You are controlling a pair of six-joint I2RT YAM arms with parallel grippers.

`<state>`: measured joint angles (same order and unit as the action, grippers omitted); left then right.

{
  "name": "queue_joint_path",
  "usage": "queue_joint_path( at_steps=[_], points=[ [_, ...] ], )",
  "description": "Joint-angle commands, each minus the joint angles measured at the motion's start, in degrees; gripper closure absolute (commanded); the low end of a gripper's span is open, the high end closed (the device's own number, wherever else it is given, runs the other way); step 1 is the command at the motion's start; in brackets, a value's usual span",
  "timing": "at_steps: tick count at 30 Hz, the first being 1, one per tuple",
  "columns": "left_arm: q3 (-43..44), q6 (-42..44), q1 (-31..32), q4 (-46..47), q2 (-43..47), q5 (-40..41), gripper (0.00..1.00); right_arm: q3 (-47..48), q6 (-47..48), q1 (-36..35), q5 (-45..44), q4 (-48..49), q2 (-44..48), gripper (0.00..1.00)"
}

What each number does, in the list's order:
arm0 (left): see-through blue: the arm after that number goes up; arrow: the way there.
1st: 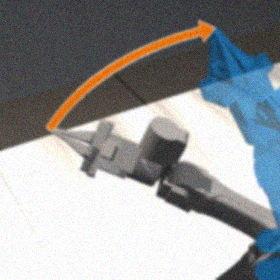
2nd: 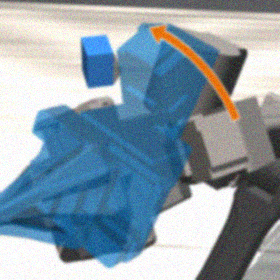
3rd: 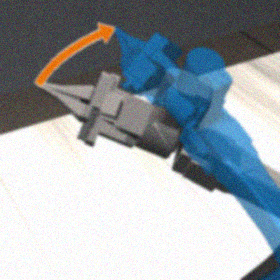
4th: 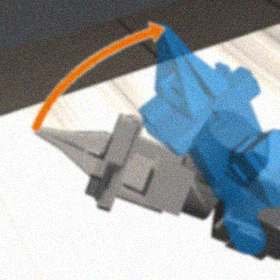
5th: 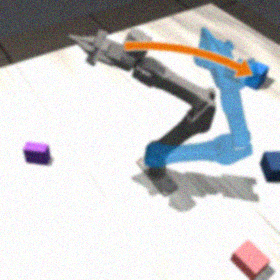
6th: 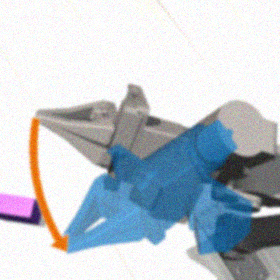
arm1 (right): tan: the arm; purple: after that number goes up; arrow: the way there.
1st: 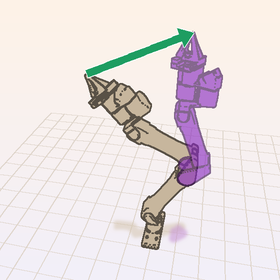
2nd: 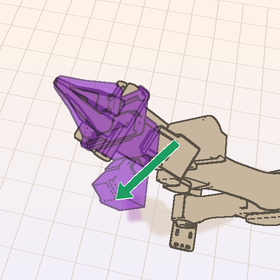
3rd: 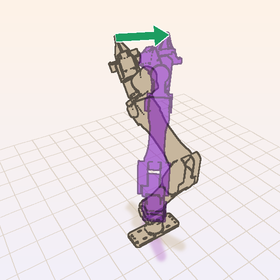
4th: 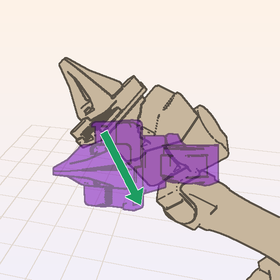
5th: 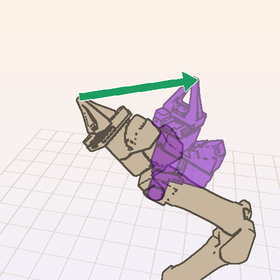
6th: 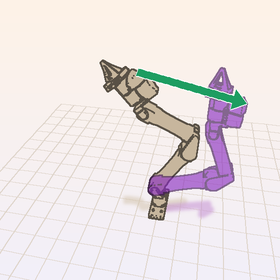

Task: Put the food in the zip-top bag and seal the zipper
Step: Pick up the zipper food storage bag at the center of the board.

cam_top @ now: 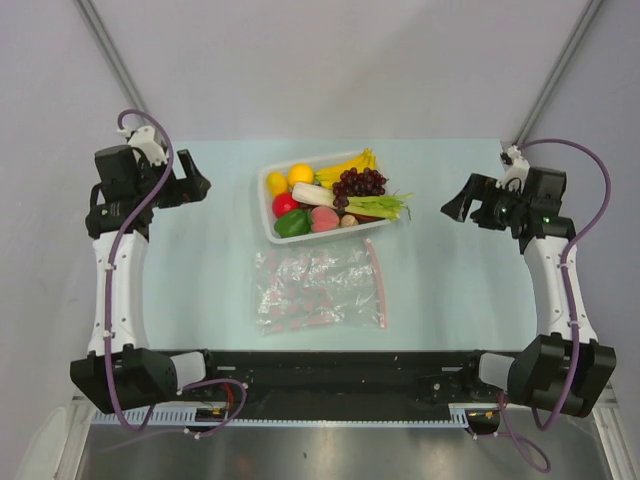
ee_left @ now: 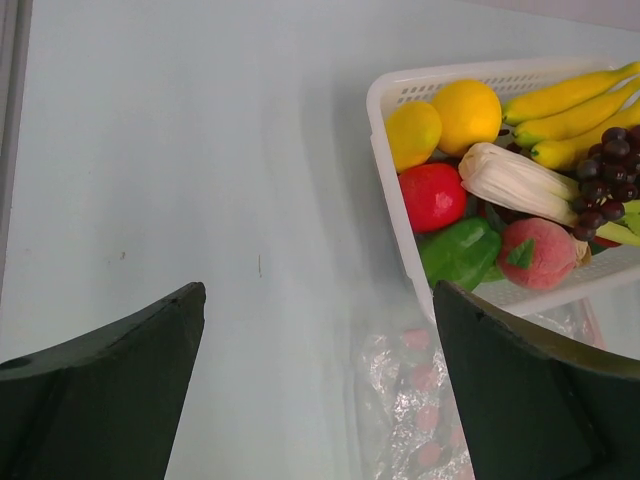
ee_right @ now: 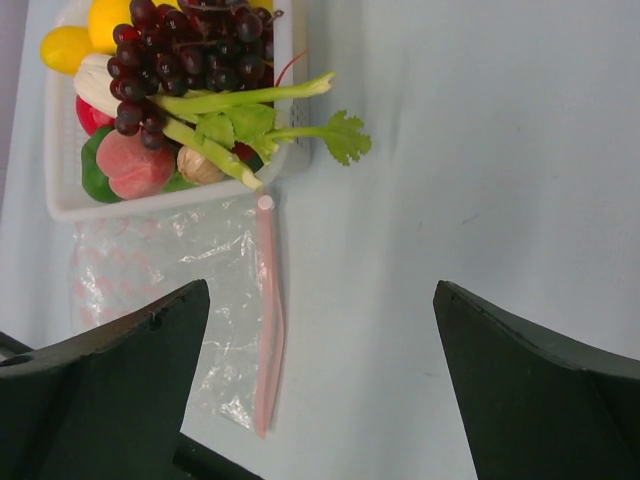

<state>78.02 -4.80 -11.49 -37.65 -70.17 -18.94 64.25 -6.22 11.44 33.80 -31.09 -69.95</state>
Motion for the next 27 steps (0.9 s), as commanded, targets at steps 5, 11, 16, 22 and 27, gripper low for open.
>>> queue_joint_path(
  at_steps=[5, 11, 16, 22, 27],
  points=[
    [-0.6, -3.1, 0.1, 4.2, 3.6, 0.4, 0.00, -12.9, -10.6, 0.3, 8.0, 10.2, 5.3, 0.00],
    [-5.2, -3.5, 0.1, 8.5, 7.1, -7.4, 0.00, -24.9, -22.0, -1.7, 13.0, 19.7, 6.1, 0.00],
    [-10.0, -3.7, 0.1, 13.5, 9.6, -14.9, 0.01, -30.8, -26.9, -7.1, 12.6, 27.3, 6.9, 0.02],
    [-12.6, -5.9, 0.2, 18.3, 9.9, -21.0, 0.00, -34.3, -29.1, -14.4, 13.0, 34.7, 2.2, 0.21],
    [-14.1, -7.2, 0.3, 21.1, 10.2, -21.9, 0.00, -32.8, -28.8, -16.3, 14.0, 37.8, -6.7, 0.31]
  ],
)
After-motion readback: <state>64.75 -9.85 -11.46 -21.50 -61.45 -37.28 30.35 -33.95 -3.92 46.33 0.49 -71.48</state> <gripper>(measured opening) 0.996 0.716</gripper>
